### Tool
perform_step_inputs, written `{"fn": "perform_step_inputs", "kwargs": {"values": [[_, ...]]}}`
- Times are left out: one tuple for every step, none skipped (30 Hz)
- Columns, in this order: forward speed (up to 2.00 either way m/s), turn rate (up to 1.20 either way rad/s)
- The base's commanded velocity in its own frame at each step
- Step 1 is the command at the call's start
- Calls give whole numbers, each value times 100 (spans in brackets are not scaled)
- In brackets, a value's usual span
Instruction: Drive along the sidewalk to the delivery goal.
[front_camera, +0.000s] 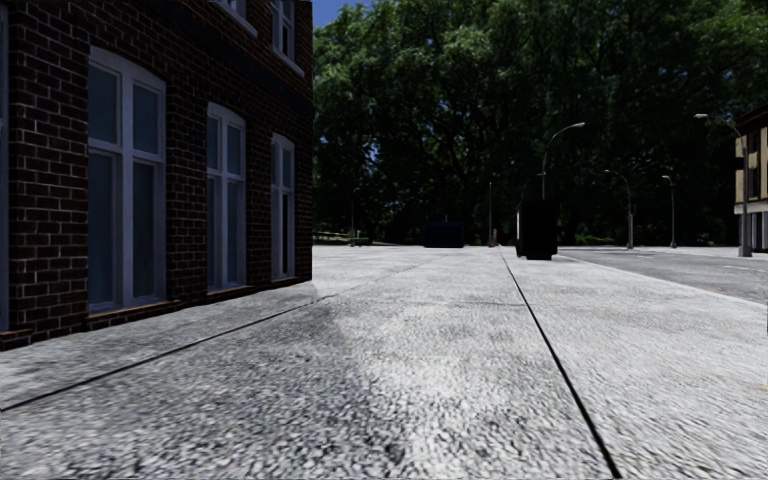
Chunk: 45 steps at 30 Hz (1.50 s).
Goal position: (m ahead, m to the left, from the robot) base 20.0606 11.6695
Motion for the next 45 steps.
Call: {"fn": "perform_step_inputs", "kwargs": {"values": [[200,0],[200,0],[200,0],[200,0],[200,0],[200,0],[200,0],[200,0],[200,0],[200,0],[200,0],[200,0],[200,0],[200,0],[200,0],[200,0],[200,0],[200,0],[200,0],[200,0],[200,0],[200,0],[200,0],[200,0],[200,0],[200,0],[200,0],[200,0],[200,0],[200,0],[200,0],[200,0],[200,0],[200,0],[200,0],[200,0],[200,0],[200,0],[200,0],[200,0],[200,0],[200,0],[200,0],[200,0],[200,0]]}}
